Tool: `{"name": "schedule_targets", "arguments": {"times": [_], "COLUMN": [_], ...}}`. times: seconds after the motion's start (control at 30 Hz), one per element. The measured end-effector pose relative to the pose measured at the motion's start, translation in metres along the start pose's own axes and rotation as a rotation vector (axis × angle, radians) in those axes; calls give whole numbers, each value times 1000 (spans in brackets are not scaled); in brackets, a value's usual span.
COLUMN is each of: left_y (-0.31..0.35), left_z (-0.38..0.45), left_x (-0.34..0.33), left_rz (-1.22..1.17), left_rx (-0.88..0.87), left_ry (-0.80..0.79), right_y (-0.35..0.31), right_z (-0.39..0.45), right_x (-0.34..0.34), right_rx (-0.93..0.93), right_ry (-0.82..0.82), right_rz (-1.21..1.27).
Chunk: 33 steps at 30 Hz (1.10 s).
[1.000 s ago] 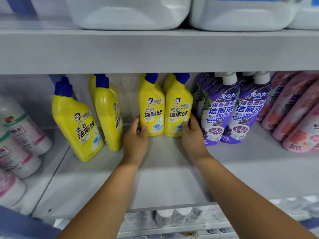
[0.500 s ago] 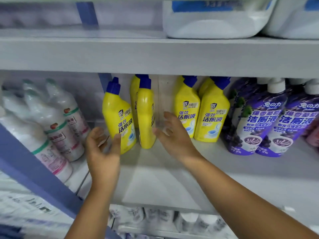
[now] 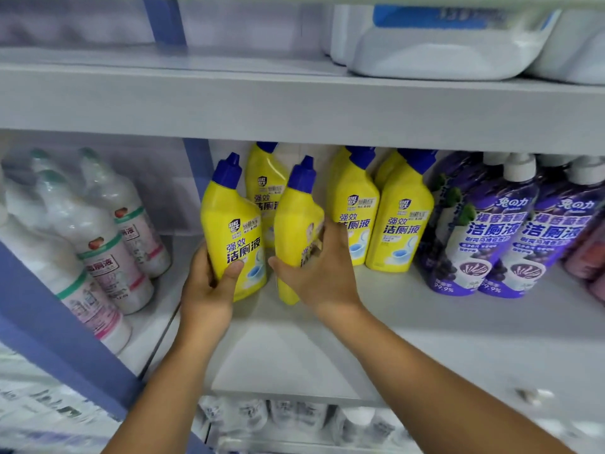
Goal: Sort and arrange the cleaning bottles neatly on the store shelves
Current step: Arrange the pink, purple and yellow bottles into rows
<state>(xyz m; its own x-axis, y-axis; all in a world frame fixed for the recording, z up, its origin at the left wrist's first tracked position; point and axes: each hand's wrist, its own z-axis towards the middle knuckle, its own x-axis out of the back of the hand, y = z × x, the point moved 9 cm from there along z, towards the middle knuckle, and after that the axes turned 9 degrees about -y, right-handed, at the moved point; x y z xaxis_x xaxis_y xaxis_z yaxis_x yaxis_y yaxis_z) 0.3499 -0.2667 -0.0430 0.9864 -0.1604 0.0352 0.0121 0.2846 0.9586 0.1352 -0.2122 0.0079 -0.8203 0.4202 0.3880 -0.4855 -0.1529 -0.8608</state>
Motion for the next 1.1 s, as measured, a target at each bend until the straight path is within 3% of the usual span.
{"name": "schedule_targets", "arguments": {"times": [0.1, 0.43, 0.57, 0.77, 1.1], "left_y": [3, 13, 10, 12, 5], "left_z": [0, -15, -9, -13, 5], "left_x": [-21, -151, -172, -161, -163], "left_rz": [-59, -134, -75, 113, 217], "left_rx": [12, 55, 82, 29, 42], "left_ry": [-101, -347, -383, -221, -208], "right_y": [10, 65, 77, 109, 120], "right_z": [-29, -48, -42, -66, -37], "right_x": [40, 161, 163, 151, 144], "right_rx": [-13, -151, -138, -148, -258], "right_ry": [135, 364, 313, 226, 173], "right_rz": [62, -17, -19, -13, 25]}}
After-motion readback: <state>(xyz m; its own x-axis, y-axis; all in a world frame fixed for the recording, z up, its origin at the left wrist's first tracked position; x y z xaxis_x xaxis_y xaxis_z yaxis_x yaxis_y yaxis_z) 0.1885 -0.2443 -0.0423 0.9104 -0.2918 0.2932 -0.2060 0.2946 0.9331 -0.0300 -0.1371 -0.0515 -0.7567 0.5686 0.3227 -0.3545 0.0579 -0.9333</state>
